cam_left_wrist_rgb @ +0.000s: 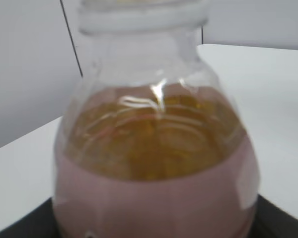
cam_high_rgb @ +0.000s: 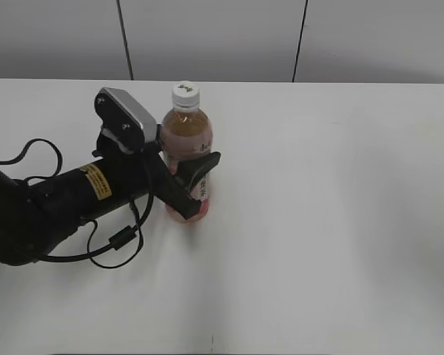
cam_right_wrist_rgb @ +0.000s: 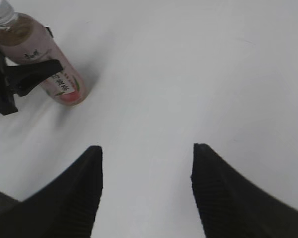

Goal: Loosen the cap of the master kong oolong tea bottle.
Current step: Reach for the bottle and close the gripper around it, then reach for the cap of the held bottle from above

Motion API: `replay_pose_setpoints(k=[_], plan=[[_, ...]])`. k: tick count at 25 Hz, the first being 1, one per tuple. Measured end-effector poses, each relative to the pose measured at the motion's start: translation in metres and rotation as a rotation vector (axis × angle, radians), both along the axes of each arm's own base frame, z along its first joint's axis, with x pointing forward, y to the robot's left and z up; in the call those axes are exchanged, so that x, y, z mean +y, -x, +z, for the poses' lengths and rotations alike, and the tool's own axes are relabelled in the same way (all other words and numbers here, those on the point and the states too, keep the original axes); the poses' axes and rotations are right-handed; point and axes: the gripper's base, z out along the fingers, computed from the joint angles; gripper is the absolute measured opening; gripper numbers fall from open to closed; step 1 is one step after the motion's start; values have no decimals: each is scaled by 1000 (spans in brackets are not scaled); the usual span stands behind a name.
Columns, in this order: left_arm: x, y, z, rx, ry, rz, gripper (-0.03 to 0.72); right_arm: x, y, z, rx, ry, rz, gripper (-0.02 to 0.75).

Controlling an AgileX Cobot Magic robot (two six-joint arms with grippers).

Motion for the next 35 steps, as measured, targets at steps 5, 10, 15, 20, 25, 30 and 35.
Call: replay_pose_setpoints(k=[5, 10, 15, 20, 25, 30, 35], plan=[[-5, 6, 0, -21, -22, -88, 422, 15, -24, 28, 45, 82, 258, 435], [-6, 8, 3, -25, -43, -115, 422, 42, -52, 60, 78, 155, 529, 433], [-5, 8, 7, -13, -85, -117, 422, 91, -78, 68, 90, 265, 718, 433], [-6, 10, 9, -17, -110, -142, 422, 140, -99, 61, 130, 381, 822, 433], [-8, 13, 9, -28, -124, -183, 422, 166, -113, 64, 128, 416, 865, 433], [-8, 13, 9, -28, -124, -185, 422, 185, -130, 61, 335, 215, 586, 432], [-8, 13, 9, -29, -123, -185, 422, 197, -142, 41, 577, 32, 334, 414]])
